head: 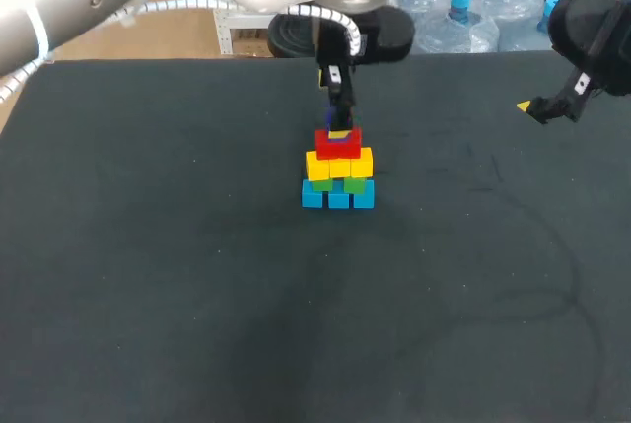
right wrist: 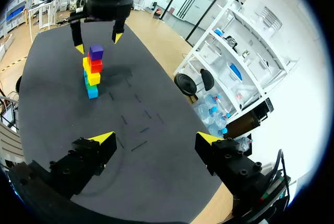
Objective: Place the blue cubes, place green cubes on the blue cubes, place the yellow cubes on the green cubes, then place the red cubes on the yellow cubes, and place purple cube on the red cubes.
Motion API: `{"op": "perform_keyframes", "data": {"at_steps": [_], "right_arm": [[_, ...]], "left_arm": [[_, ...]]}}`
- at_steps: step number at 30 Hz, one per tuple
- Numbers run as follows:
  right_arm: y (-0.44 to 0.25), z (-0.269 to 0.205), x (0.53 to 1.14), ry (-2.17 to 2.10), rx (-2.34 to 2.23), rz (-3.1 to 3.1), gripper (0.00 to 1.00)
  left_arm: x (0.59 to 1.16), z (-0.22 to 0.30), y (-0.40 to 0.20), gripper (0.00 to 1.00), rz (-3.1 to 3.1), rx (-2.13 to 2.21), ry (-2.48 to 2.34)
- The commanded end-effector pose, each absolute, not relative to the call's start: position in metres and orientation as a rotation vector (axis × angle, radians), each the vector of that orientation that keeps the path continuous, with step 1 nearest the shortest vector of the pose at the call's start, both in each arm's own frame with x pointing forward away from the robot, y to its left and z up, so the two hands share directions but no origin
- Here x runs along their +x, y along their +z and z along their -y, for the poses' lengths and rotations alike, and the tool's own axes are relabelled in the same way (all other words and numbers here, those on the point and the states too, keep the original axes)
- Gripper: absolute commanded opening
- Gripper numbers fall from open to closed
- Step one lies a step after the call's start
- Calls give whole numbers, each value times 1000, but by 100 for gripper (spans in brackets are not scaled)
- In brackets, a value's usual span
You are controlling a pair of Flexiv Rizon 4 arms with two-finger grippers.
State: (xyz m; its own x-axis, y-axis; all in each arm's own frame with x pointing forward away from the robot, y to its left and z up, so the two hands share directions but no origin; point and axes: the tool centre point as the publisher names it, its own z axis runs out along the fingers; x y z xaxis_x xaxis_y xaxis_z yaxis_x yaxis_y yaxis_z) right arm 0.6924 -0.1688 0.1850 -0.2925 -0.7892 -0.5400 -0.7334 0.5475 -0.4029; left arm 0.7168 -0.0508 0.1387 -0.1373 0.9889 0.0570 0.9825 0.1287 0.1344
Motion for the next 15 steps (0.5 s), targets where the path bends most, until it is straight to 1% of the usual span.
{"op": "perform_keyframes", "data": {"at_steps": [1, 15], "right_arm": [[183, 168, 690, -109, -1212, -2063, 100], [183, 168, 690, -109, -1212, -2063, 100]], "left_arm": [[710, 33, 153, 100, -2306, 1972, 170], [704, 1, 202, 100, -2262, 1620, 27]]}}
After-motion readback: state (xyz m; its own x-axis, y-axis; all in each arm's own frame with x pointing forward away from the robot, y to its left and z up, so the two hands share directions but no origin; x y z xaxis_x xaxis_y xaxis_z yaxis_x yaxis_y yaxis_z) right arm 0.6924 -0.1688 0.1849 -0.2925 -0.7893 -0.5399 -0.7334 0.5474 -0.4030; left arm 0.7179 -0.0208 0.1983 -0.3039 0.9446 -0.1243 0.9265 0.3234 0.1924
